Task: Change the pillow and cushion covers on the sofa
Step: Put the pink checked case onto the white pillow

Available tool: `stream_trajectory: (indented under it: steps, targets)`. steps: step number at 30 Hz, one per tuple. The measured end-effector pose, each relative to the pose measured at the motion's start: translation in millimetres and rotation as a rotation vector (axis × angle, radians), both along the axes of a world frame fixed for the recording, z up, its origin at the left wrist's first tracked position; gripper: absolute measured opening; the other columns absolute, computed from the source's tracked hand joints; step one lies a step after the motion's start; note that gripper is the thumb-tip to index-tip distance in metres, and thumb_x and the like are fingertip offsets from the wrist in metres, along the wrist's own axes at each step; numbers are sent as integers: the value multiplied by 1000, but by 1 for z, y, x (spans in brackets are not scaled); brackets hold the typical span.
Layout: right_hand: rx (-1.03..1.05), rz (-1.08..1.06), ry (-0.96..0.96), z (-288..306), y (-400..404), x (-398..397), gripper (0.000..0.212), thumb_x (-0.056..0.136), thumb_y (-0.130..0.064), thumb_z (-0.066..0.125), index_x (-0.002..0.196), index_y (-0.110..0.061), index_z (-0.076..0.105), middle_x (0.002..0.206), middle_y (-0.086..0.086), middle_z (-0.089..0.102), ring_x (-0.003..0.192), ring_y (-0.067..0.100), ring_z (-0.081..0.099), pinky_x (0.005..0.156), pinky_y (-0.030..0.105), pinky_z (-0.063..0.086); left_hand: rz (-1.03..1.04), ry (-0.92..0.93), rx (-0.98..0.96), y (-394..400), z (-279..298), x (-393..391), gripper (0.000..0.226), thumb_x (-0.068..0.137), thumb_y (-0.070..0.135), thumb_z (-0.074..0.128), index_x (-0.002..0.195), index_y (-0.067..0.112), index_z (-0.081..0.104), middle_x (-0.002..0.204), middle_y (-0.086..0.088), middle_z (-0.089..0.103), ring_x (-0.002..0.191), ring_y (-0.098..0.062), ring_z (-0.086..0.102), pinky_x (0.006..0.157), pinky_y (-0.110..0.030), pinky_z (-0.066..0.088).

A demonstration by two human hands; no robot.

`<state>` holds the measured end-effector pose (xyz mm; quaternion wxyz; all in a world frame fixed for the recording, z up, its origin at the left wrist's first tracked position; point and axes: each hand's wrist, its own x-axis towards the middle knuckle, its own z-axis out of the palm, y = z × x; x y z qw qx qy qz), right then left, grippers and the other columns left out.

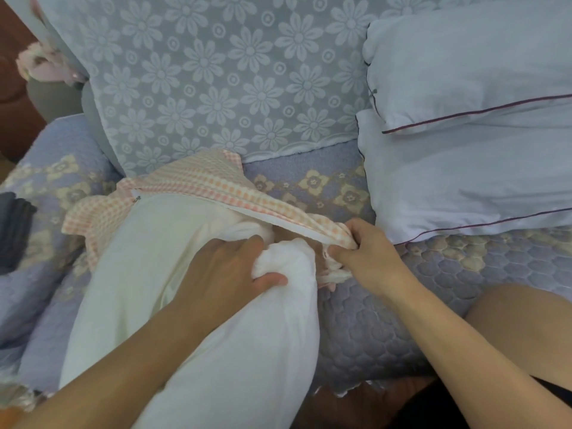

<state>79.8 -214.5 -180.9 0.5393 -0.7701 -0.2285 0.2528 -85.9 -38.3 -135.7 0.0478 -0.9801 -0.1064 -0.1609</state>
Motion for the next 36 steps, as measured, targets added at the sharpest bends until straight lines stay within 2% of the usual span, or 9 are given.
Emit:
stream_trajectory:
  steps: [5,11,16,18,21,26,30,33,36]
  targets:
    - [108,-30,98,1,-2,-13,16,91,-15,69,83,-15,56,70,-5,54,55,-3,47,52,10,39,-63,-23,27,-7,-6,3,48,76,72,55,82,25,62,69,11,67,61,-17,63,61,-24,36]
    - [304,75,550,5,-11,-10,22,97,-18,63,106,2,64,107,19,71,94,24,64,84,38,49,-243,38,40,-11,-18,2,51,87,60,52,125,29,67,89,11,69,80,-17,65,81,-32,41]
    - [338,357,748,10,-24,3,28,99,7,45,123,11,60,107,26,67,85,29,69,81,41,60,-250,131,-13,-4,-13,0,38,93,48,53,127,36,65,99,12,70,88,-18,67,77,-39,49]
    - [296,348,707,10,-21,0,25,97,7,50,118,6,63,87,14,69,59,15,63,57,29,58,-223,134,-19,1,-12,0,31,93,47,55,119,37,69,99,11,70,89,-19,67,77,-40,47]
    - [222,321,624,9,-14,-11,26,93,12,51,117,5,60,64,2,56,39,6,35,35,19,28,-241,143,8,-4,-12,0,31,93,46,55,118,34,69,102,11,70,93,-18,66,81,-40,47]
    - [-109,321,367,13,-7,-14,19,89,-18,66,107,-21,70,70,-1,61,48,8,44,44,23,36,-207,60,-24,-18,-15,1,30,90,45,62,112,24,67,101,8,70,92,-18,65,84,-39,47]
    - [-291,448,127,18,-5,-20,17,87,-24,65,103,-25,70,95,-10,71,80,0,61,66,9,47,-164,-92,-39,-21,-23,1,30,71,18,78,85,19,52,75,4,61,73,-19,53,73,-27,34]
    - [-380,571,20,22,-2,-25,7,87,-21,64,84,-28,61,80,-14,61,69,-2,51,51,5,35,-219,-198,-50,-24,-28,2,23,71,15,59,83,18,41,69,-1,57,75,-18,39,70,-22,22]
    - [-339,627,81,21,4,-25,16,79,-14,65,68,-21,57,63,-12,55,63,4,50,53,13,37,-314,-225,3,-19,-37,1,25,77,13,63,97,15,48,72,-2,59,74,-20,48,78,-30,38]
